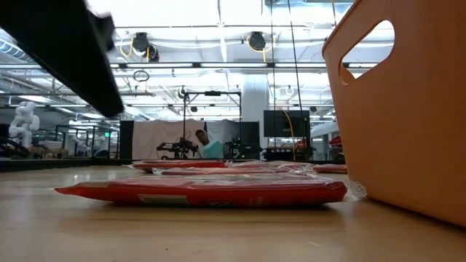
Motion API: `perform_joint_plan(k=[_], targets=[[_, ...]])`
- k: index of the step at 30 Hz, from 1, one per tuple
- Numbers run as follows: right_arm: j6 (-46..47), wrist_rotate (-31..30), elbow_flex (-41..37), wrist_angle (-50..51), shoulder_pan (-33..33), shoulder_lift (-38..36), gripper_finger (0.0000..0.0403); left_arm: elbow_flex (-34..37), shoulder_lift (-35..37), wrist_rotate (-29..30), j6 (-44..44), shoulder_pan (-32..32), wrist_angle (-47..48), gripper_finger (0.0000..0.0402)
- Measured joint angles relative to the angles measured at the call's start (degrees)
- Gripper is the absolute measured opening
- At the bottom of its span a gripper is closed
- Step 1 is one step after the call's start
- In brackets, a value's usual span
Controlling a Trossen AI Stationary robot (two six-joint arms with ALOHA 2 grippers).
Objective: Sort popcorn bags into baskets
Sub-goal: Put the red popcorn bag into the orange bin
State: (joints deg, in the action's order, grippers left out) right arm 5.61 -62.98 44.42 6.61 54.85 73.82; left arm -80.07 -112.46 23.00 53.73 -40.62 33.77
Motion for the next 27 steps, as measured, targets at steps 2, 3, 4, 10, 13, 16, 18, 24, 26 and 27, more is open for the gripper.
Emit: perform_joint_plan(k=[2, 3, 4, 10, 13, 16, 18, 24, 26, 27], targets=[[-5.3, 0.2, -3.5, -8.4, 0.0, -2.1, 0.0164, 0.0, 0.0, 1.7, -0.7, -2.0, -0.7, 0.0156], [-7.8, 0.9, -5.0, -12.3, 0.0, -3.0, 0.0164, 0.0, 0.0, 2.7, -1.1, -2.9, -0.5, 0.0156], [-10.2, 2.0, -6.5, -16.4, 0.0, -3.9, 0.0164, 0.0, -0.2, 4.0, -1.3, -3.6, -0.4, 0.0156], [-20.2, 6.2, -13.9, -35.5, -0.1, -7.0, 0.0164, -0.1, -2.6, 7.7, -2.4, -5.2, -0.6, 0.0157], [-21.4, 6.3, -15.2, -38.8, -0.1, -7.2, 0.0164, 0.0, -5.0, 7.9, -3.1, -5.1, 0.0, 0.0158], [-21.3, 6.4, -15.2, -38.5, -0.1, -7.1, 0.0164, 0.0, -6.7, 9.5, -2.4, -4.7, 1.4, 0.0174], [-20.9, 7.7, -15.2, -38.4, -0.1, -7.1, 0.0164, 0.0, -8.0, 10.4, -1.2, -4.3, 3.1, 0.0192], [-19.9, 10.8, -15.2, -38.4, -0.1, -7.1, 0.0164, -0.3, -9.9, 11.3, 0.5, -3.7, 5.8, 0.0243], [-19.9, 10.8, -15.2, -38.4, -0.1, -7.1, 0.0164, -0.4, -10.7, 11.4, 2.5, -3.4, 6.6, 0.0245], [-19.8, 10.8, -15.2, -38.4, -0.1, -7.1, 0.0164, -0.4, -10.7, 11.4, 3.0, -3.3, 6.7, 0.024]])
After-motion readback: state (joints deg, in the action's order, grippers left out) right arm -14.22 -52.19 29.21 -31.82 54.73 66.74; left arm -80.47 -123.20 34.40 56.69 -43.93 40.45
